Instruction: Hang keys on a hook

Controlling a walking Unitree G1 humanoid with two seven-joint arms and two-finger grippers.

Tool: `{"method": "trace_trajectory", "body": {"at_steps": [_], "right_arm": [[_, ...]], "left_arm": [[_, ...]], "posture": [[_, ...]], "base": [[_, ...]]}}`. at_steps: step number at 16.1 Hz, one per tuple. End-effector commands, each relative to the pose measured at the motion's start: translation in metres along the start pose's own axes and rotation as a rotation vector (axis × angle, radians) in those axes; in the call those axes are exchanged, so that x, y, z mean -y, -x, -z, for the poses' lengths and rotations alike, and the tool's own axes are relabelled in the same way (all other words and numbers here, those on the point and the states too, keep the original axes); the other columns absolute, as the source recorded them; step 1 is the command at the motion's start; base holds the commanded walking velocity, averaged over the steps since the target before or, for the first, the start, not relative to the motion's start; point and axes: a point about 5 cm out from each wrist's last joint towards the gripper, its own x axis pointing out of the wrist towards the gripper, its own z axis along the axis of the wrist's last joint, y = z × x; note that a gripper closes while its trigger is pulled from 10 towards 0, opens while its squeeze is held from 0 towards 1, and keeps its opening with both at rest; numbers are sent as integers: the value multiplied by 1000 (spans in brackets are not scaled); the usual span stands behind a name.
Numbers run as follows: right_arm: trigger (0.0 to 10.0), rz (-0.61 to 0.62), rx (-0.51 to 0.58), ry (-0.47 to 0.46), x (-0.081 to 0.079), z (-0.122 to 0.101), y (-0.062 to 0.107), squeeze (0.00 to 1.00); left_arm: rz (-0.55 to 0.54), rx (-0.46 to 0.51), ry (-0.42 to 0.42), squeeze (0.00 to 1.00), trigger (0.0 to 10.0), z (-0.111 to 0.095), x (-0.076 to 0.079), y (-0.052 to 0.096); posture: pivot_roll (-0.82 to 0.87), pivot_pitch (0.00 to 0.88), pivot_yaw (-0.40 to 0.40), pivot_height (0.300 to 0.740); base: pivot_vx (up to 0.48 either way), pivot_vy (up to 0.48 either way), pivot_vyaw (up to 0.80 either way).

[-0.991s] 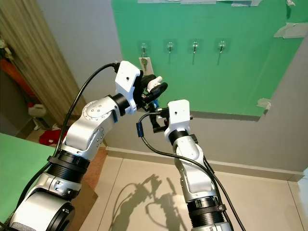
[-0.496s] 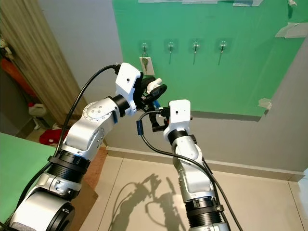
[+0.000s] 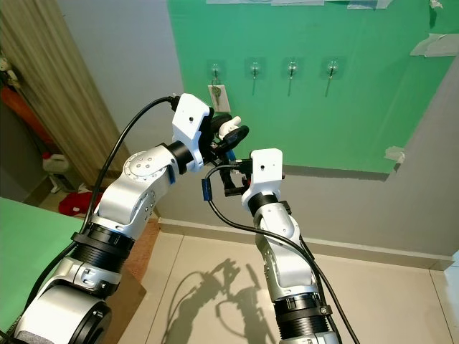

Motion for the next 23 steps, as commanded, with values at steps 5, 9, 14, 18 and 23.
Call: {"method": "trace_trajectory", "body": {"at_steps": [5,9,14,18,23], "right_arm": [[10000,-33,5,-25,-8,-3,-4,1000],[10000,-59,-3,-50,-12,-2,-3,1000],[4510,-59,-16,-65,-11,-2,-3,1000],[0,-86,-22,-66,-14,-1,-2,0],[0,-89,-28,-71,-14,0,-2,0]], "left_arm": [[-3,4,-30,0,0,-6,-5,-1],[-10,-3,-26,0,0,-5,-6,-1],[-8,-7,-28,0,0,-4,-6,-1],[-4,-6,-37,0,0,-5,-5,-1],[-8,-12,-39,0,0,-4,-5,0]], "posture": [[-173,0,146,740],[-173,0,148,740],[-173,0,149,740],[-173,0,151,740],[-173,0,147,740]], "base": [[0,0,0],[0,0,0],[0,0,0],[0,0,0],[0,0,0]]}}
